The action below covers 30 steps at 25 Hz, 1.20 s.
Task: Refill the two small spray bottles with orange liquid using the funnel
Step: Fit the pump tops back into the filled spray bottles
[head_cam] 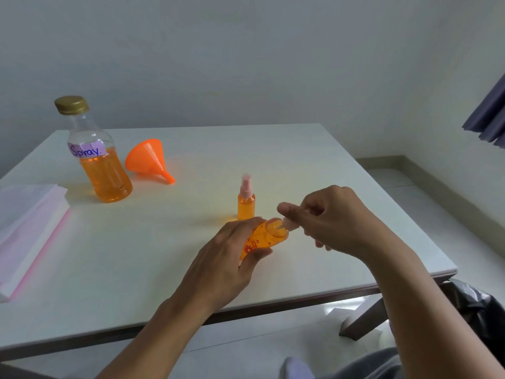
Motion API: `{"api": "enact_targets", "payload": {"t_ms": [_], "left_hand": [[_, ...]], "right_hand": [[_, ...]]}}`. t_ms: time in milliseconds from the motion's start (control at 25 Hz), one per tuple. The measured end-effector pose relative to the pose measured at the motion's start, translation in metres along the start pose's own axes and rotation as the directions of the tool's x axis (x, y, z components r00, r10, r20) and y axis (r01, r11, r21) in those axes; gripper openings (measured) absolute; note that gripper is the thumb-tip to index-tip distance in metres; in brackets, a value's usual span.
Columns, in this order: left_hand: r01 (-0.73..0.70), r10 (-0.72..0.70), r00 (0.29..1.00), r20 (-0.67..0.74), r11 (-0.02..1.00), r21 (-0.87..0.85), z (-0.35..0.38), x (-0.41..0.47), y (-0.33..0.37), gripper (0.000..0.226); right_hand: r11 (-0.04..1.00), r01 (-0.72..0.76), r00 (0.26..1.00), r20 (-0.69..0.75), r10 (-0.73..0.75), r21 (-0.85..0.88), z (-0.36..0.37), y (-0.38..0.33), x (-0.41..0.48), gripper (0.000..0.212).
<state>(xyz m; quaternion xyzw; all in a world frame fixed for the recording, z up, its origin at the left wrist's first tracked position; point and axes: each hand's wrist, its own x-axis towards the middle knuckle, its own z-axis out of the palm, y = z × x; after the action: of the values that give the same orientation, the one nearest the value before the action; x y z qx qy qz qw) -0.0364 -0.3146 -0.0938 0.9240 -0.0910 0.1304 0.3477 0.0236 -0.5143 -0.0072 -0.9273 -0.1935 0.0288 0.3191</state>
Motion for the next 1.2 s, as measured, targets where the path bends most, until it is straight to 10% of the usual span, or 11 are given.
{"api": "enact_targets", "payload": {"t_ms": [240, 440, 640, 760, 880, 1200], "left_hand": [[-0.018, 0.018, 1.0, -0.004, 1.0, -0.017, 0.002, 0.003, 0.004, 0.052], [-0.031, 0.031, 1.0, 0.005, 0.999, -0.019, 0.005, 0.004, 0.007, 0.051], [-0.036, 0.036, 0.999, 0.002, 0.999, -0.015, 0.008, 0.004, 0.009, 0.052], [-0.045, 0.045, 0.999, 0.013, 0.999, -0.006, 0.012, 0.003, 0.012, 0.053], [-0.032, 0.032, 0.999, 0.018, 0.999, -0.003, 0.014, 0.004, 0.015, 0.055], [0.033, -0.036, 0.999, -0.031, 0.993, -0.114, 0.016, 0.007, 0.021, 0.051]], "right_hand": [[0.993, 0.117, 0.992, 0.037, -0.118, 0.02, -0.006, 0.007, -0.005, 0.025], [0.998, 0.051, 0.999, 0.008, -0.051, -0.025, -0.009, 0.012, -0.007, 0.066], [0.995, 0.094, 0.996, -0.008, -0.094, 0.027, -0.01, 0.017, -0.01, 0.018], [0.993, -0.118, 0.989, 0.094, 0.117, 0.012, -0.01, 0.011, -0.008, 0.052], [0.998, 0.002, 0.995, 0.096, -0.008, 0.068, -0.021, 0.017, -0.012, 0.051], [0.993, 0.112, 0.991, -0.083, -0.109, 0.023, 0.0, 0.017, -0.009, 0.01]]}}
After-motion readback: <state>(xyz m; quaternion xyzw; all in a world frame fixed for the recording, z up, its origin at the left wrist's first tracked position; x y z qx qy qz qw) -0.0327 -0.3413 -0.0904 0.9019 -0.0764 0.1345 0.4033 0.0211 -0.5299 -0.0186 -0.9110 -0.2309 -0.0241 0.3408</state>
